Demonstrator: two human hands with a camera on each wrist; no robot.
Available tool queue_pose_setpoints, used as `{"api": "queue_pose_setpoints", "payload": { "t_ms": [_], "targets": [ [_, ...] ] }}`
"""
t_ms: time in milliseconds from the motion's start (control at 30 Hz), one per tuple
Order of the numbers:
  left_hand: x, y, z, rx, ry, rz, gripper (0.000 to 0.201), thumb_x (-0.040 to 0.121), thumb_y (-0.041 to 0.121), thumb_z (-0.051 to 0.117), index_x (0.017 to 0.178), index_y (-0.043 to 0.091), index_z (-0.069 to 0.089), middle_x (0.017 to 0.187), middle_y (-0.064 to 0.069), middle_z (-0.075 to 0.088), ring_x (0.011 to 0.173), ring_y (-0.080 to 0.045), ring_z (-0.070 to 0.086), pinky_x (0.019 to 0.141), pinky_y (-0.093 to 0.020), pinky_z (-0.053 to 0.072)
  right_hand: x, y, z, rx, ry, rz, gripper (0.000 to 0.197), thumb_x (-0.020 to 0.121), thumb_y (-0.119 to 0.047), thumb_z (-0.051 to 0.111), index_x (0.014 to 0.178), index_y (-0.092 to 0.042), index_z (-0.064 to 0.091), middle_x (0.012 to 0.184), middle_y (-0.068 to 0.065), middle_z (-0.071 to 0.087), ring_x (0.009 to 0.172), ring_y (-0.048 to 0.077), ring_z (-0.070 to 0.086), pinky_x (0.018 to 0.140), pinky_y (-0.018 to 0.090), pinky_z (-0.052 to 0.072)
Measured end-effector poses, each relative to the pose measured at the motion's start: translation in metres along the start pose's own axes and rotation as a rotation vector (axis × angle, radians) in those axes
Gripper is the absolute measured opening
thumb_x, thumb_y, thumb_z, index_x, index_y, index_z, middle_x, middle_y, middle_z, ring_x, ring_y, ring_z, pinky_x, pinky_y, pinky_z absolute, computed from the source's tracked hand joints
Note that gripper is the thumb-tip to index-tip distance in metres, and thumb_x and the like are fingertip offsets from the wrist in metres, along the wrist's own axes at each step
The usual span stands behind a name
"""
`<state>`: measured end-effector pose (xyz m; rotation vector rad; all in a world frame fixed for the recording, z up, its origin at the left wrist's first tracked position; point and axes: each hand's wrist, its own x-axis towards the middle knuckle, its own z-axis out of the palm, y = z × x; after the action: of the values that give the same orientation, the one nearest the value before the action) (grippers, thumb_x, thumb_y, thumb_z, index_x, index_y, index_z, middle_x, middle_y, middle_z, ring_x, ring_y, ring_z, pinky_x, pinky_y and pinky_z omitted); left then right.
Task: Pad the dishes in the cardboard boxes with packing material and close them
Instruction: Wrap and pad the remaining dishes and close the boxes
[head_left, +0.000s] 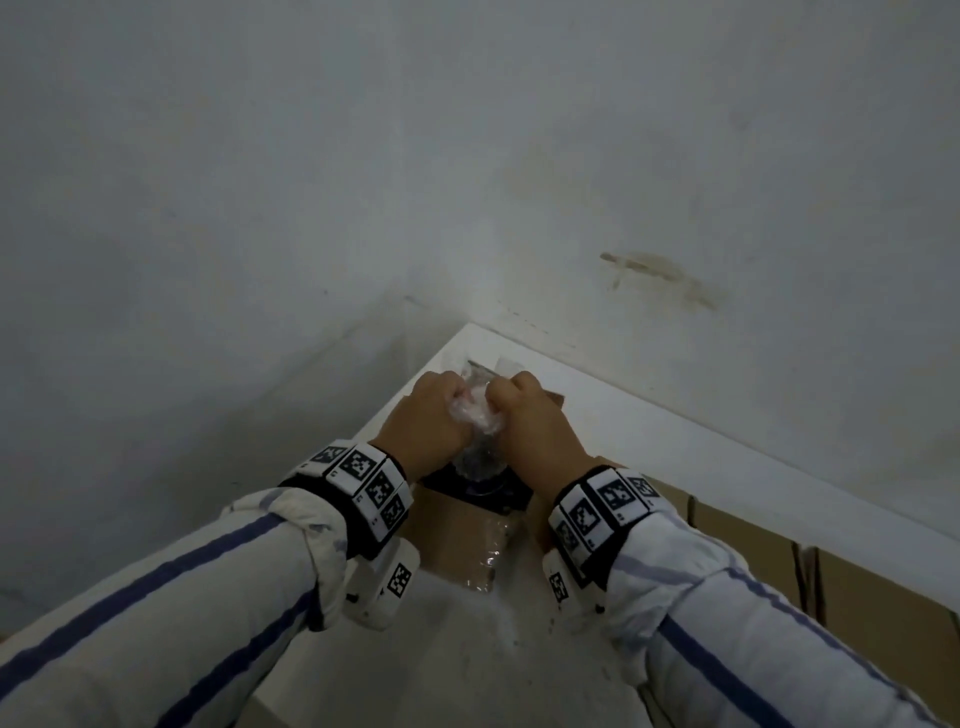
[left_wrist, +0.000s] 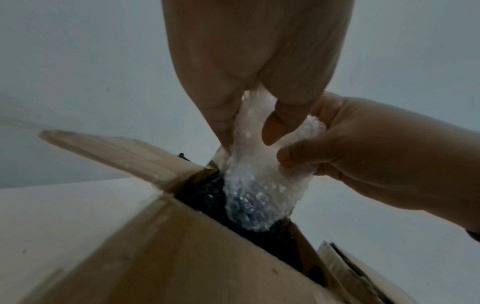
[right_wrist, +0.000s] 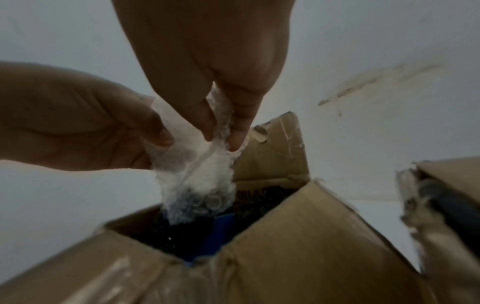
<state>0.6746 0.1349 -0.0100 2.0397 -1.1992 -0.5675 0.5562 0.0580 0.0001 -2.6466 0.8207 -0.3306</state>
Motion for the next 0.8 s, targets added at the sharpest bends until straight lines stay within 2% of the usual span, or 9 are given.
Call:
{"api": "queue_pose_setpoints", "payload": {
  "t_ms": [67, 133, 233, 300, 400, 467, 533, 600, 800],
  "targets": [
    [0.006, -0.012, -0.001, -0.005, -0.064, 0.001, 0.031, 0.075, 0.009, 0.065, 0.104, 0.014, 0.055, 0.11, -0.003, 0.036, 0.1, -0.02, 0.045, 0.092, -0.03, 0.041, 0.008, 0.003, 0.008, -0.056, -0.004, -0.019, 0.016, 0.085, -0.007, 0.059, 0.101, -0.009, 0.056, 0.109, 0.012, 0.046, 0.088, 0.026, 0.056, 0.067, 0.027, 0.043],
    [0.012, -0.024, -0.002, 0.017, -0.066, 0.033, 0.028, 0.08, 0.004, 0.063, 0.108, 0.01, 0.062, 0.112, -0.003, 0.035, 0.103, -0.016, 0.042, 0.095, -0.021, 0.035, 0.013, 0.006, 0.013, -0.117, -0.055, -0.043, 0.021, 0.083, -0.008, 0.062, 0.103, -0.008, 0.056, 0.113, 0.012, 0.045, 0.095, 0.027, 0.054, 0.075, 0.031, 0.048],
    [0.019, -0.036, -0.006, 0.03, -0.084, -0.02, 0.028, 0.085, -0.001, 0.05, 0.095, 0.015, 0.07, 0.103, 0.0, 0.055, 0.101, -0.016, 0.053, 0.09, -0.022, 0.041, 0.018, 0.009, 0.02, -0.252, -0.194, -0.061, 0.035, 0.082, -0.025, 0.064, 0.111, -0.008, 0.057, 0.124, 0.01, 0.042, 0.104, 0.027, 0.052, 0.085, 0.035, 0.047],
    [0.021, -0.042, -0.007, 0.001, -0.113, -0.062, 0.029, 0.085, -0.001, 0.046, 0.088, 0.023, 0.062, 0.096, -0.001, 0.062, 0.094, -0.02, 0.058, 0.08, -0.026, 0.044, 0.021, 0.006, 0.022, -0.284, -0.252, -0.043, 0.042, 0.084, -0.037, 0.058, 0.112, -0.007, 0.06, 0.127, 0.008, 0.042, 0.1, 0.027, 0.055, 0.083, 0.036, 0.05],
    [0.025, -0.049, -0.006, -0.044, -0.123, -0.047, 0.022, 0.086, 0.004, 0.05, 0.096, 0.024, 0.047, 0.093, -0.009, 0.066, 0.09, -0.026, 0.06, 0.073, -0.029, 0.045, 0.028, -0.001, 0.024, -0.407, -0.271, -0.064, 0.043, 0.089, -0.042, 0.049, 0.113, -0.008, 0.061, 0.125, 0.008, 0.05, 0.108, 0.028, 0.051, 0.09, 0.037, 0.045],
    [0.028, -0.051, -0.003, 0.01, -0.116, -0.052, 0.027, 0.085, 0.009, 0.054, 0.108, 0.022, 0.047, 0.1, -0.007, 0.065, 0.097, -0.025, 0.059, 0.078, -0.028, 0.045, 0.033, -0.006, 0.023, -0.455, -0.249, -0.119, 0.039, 0.089, -0.032, 0.053, 0.121, -0.011, 0.054, 0.128, 0.01, 0.052, 0.116, 0.029, 0.045, 0.095, 0.038, 0.04],
    [0.033, -0.055, 0.001, 0.105, -0.099, -0.063, 0.053, 0.081, 0.016, 0.063, 0.129, 0.017, 0.043, 0.121, -0.012, 0.056, 0.112, -0.029, 0.053, 0.094, -0.037, 0.045, 0.039, -0.011, 0.023, -0.425, -0.298, -0.119, 0.043, 0.086, -0.019, 0.06, 0.127, -0.012, 0.047, 0.13, 0.012, 0.05, 0.119, 0.03, 0.046, 0.092, 0.038, 0.045],
    [0.036, -0.058, 0.004, 0.206, -0.183, -0.123, 0.079, 0.075, 0.019, 0.071, 0.142, 0.015, 0.029, 0.134, -0.015, 0.044, 0.12, -0.033, 0.047, 0.098, -0.043, 0.043, 0.045, -0.013, 0.026, -0.431, -0.372, -0.102, 0.036, 0.088, -0.015, 0.058, 0.123, -0.01, 0.053, 0.127, 0.011, 0.052, 0.117, 0.029, 0.05, 0.088, 0.037, 0.048],
    [0.04, -0.056, 0.001, 0.312, -0.362, -0.144, 0.042, 0.081, 0.017, 0.068, 0.121, 0.008, 0.057, 0.124, -0.01, 0.059, 0.113, -0.025, 0.055, 0.093, -0.033, 0.046, 0.057, -0.012, 0.032, -0.545, -0.551, -0.049, 0.023, 0.093, -0.011, 0.047, 0.104, -0.004, 0.066, 0.116, 0.011, 0.061, 0.107, 0.025, 0.058, 0.08, 0.031, 0.048]
  ]
}}
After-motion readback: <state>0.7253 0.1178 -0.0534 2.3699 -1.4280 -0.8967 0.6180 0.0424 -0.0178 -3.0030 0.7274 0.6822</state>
